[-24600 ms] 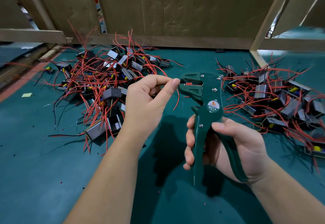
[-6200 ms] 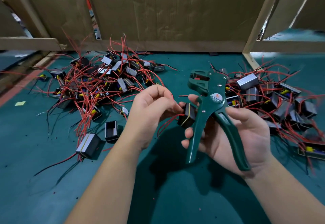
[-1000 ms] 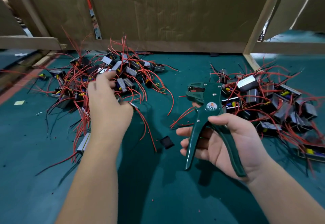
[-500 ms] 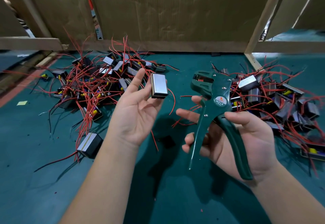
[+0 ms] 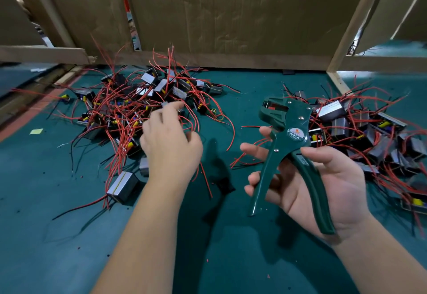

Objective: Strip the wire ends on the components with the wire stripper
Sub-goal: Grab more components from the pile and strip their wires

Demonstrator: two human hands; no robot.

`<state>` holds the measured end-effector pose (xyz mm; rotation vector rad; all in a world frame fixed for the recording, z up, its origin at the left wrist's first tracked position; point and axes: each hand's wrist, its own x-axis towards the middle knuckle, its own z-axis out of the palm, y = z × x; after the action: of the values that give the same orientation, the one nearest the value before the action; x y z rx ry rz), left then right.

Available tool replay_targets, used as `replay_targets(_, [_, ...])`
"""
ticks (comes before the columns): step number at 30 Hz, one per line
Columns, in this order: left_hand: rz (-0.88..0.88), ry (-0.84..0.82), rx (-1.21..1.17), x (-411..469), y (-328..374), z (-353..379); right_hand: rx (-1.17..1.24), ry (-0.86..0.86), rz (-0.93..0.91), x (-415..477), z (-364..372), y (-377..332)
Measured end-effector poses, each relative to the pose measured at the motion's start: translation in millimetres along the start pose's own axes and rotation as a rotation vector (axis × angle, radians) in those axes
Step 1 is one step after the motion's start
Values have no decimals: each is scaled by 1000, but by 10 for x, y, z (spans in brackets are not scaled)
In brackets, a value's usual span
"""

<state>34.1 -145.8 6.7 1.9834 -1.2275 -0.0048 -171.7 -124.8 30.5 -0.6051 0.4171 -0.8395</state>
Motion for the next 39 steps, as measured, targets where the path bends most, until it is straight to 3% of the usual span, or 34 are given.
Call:
replay_targets(3, [12,-178,140,4,-78,115,-6,9,1,-7,13,2])
replay_targets(6, [66,-246,267,6,-119,209,-17,-2,1,-9,11,20])
replay_targets(13, [114,-34,132,6,-64,79,-30,-14,4,7,-26,33])
replay_targets(17, [-95,233,78,89,-118,-136,-28,-6,13,15,-36,22])
replay_targets(18, [-159,234,134,140,-202,-198,-23,-7,13,17,-39,23])
replay_targets(22, [-404,-73,287,256,-519,-344,-13,-5,10,20,-39,24])
replay_targets(23, [-418,-78,283,262,-551,-340,-13,-1,13,19,-40,20])
replay_targets(30, [-337,179,232,297,-587,-304,-9,-4,-2,17,-46,14])
replay_targets(34, [-136,283,-41,260,-452,-292,-11,-11,-6,20,-62,17])
replay_targets(37, [2,377,-389,233,-294,-327,-8,-17,-9,22,-68,17])
replay_targets(39, [-39,333,-743,219,-177,-332,-6,-18,-11,24,-71,16])
